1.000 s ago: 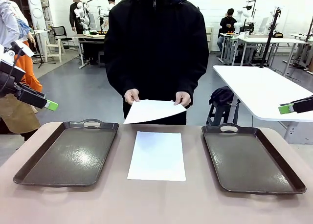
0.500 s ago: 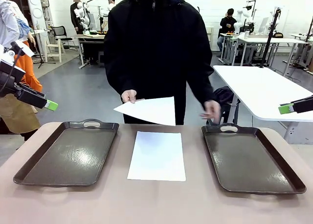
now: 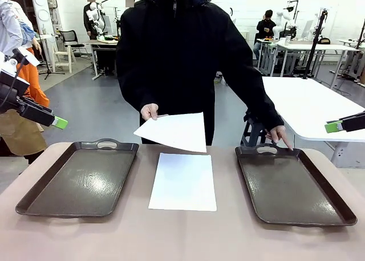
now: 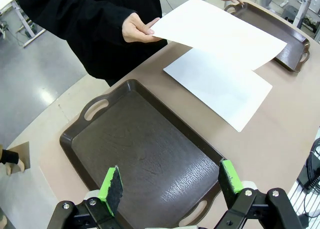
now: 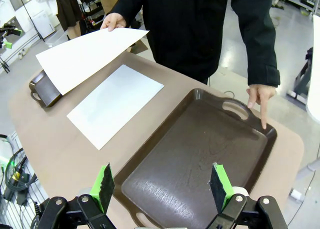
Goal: Sort the A4 documents.
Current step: Receive the A4 Paper.
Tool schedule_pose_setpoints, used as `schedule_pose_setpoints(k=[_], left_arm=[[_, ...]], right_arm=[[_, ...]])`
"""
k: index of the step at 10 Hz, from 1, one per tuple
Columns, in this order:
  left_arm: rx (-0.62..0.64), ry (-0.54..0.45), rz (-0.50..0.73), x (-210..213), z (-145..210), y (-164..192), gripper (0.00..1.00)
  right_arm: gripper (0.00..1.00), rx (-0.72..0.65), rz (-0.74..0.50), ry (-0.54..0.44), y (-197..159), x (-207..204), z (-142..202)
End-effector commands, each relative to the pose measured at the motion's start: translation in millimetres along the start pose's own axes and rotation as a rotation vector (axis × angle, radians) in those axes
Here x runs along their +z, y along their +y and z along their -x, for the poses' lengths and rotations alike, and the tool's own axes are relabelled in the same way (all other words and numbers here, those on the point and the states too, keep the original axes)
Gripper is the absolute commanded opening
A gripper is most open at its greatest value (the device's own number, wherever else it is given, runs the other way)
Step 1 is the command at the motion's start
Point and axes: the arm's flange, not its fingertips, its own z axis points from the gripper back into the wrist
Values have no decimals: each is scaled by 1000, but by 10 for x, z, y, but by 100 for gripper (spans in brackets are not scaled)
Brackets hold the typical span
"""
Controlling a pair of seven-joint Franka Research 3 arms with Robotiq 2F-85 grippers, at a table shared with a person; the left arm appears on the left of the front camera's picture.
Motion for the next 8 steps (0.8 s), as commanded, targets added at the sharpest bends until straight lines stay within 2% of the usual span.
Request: schedule_pose_setpoints(k=[1, 7, 8], left_arm=[[-1, -2, -2, 3, 4, 10, 100], [-1, -2, -2, 3, 4, 10, 100], [-1, -2, -2, 3, 4, 10, 100]], right_arm=[[100, 2, -9, 1, -3, -21, 6], [100, 0, 0, 0, 0, 0, 0], [100, -54, -33, -7, -96, -55, -72]])
